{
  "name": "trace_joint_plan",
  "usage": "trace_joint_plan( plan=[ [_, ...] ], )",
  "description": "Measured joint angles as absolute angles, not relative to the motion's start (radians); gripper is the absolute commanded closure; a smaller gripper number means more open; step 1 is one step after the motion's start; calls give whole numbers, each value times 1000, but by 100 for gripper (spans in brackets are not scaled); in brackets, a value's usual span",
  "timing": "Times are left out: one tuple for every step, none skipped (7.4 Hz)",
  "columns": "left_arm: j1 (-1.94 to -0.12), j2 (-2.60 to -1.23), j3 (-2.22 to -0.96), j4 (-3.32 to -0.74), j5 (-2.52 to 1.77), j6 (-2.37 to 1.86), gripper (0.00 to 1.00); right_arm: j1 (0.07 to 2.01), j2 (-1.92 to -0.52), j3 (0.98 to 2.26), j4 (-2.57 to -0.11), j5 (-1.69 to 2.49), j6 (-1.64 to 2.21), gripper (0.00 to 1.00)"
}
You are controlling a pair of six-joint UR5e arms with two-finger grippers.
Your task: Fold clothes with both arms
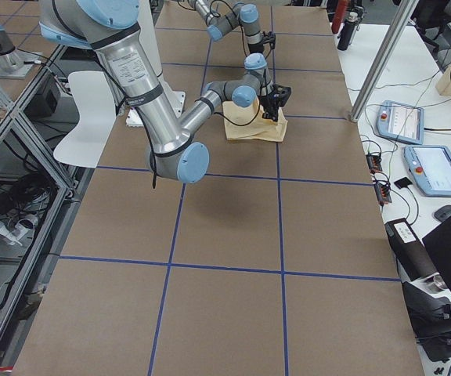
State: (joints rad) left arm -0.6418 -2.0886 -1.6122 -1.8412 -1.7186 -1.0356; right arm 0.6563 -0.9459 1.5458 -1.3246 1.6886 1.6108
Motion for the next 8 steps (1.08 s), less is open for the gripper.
trace_joint_plan(
  plan=[
    [-644,-2094,-1578,-1872,-1716,-1024,1,656,-942,1530,-1324,1690,1606,1],
    [-652,-2095,-1569,-1884,-1717,-989,0,658,-939,1527,-1323,1694,1591,0],
    [-666,-2091,-1583,-1888,-1727,-931,0,671,-935,1531,-1325,1716,1565,0],
    [-679,-2065,-1627,-1890,-1758,-884,0,706,-937,1537,-1329,1784,1544,0],
    [-683,-2016,-1692,-1892,-1802,-864,0,739,-944,1543,-1328,1855,1528,0],
    [-679,-1958,-1762,-1894,-1856,-861,0,756,-956,1550,-1326,1889,1516,0],
    [-663,-1911,-1813,-1899,-1906,-868,0,762,-965,1553,-1322,1903,1510,0],
    [-626,-1881,-1838,-1916,-1928,-910,0,764,-969,1555,-1320,1907,1509,0]
  ],
)
